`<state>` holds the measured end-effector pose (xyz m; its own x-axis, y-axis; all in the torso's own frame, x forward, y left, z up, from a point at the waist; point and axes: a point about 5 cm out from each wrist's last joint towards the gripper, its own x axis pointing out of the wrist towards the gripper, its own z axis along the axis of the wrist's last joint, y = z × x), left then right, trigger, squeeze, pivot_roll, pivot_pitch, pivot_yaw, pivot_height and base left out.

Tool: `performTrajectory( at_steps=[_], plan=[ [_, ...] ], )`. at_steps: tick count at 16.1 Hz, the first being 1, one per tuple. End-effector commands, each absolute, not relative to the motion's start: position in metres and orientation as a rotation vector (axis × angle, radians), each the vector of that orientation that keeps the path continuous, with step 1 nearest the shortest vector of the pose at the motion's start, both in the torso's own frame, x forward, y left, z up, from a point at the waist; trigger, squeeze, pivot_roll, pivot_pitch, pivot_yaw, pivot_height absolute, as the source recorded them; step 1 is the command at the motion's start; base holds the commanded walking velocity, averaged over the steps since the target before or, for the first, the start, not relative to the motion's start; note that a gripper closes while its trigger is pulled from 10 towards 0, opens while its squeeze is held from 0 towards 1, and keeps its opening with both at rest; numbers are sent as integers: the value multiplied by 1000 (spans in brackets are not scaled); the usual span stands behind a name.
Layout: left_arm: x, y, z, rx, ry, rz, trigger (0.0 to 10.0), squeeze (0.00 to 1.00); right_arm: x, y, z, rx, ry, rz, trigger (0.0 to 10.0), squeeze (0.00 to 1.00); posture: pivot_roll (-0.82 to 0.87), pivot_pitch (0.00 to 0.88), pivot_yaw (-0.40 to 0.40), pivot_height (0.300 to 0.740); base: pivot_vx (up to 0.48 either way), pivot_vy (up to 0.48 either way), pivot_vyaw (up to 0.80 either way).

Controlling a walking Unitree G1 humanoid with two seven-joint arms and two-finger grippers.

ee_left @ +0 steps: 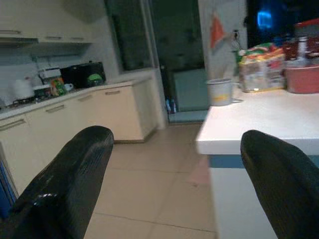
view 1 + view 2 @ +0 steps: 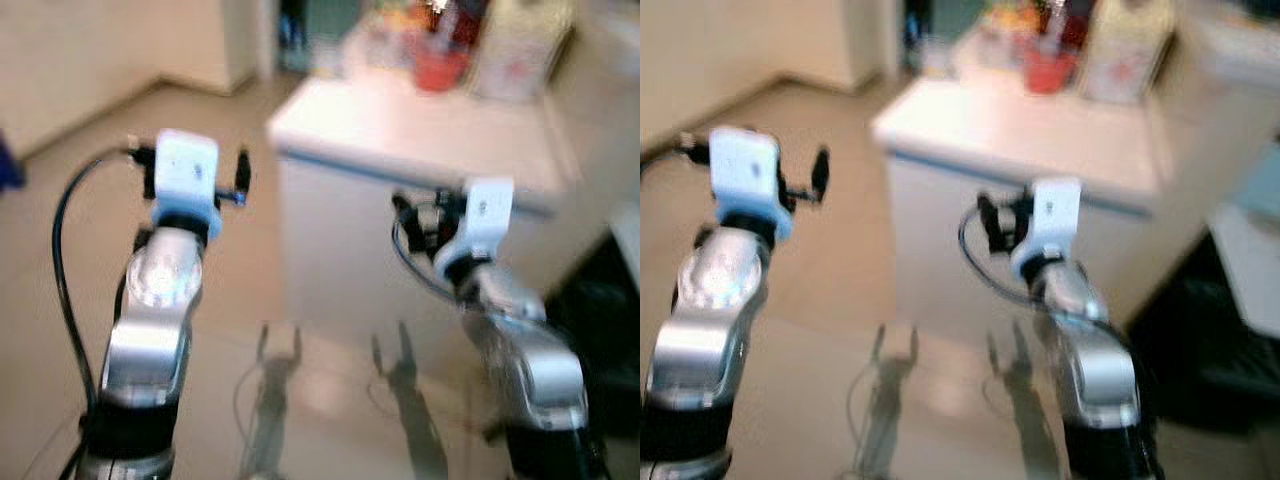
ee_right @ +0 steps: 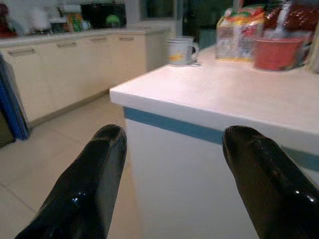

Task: Setting the table

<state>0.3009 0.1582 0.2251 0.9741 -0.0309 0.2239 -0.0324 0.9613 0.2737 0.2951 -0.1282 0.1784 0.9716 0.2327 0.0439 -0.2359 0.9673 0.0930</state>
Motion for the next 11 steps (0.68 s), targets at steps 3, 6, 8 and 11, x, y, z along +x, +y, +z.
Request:
performTrajectory(
  at_steps=[3, 6, 8, 11],
  plan=[
    [302, 159, 225, 293, -219, -7, 10000, 0, 297, -128, 179, 87, -38, 234, 10000, 0, 25, 0, -31, 740, 365, 0, 800],
    [303, 159, 224, 296, -217, -15, 10000, 0, 298, -133, 182, 117, -65, 194, 10000, 0, 24, 0, -29, 740, 364, 0, 179],
    [304, 160, 224, 293, -215, -17, 10000, 0, 299, -135, 189, 113, -99, 190, 10000, 0, 16, 0, -23, 740, 369, 0, 0],
    [304, 158, 224, 291, -214, -27, 10000, 0, 300, -137, 193, 125, -113, 181, 10000, 0, 14, 0, -19, 740, 368, 0, 0]
  ],
)
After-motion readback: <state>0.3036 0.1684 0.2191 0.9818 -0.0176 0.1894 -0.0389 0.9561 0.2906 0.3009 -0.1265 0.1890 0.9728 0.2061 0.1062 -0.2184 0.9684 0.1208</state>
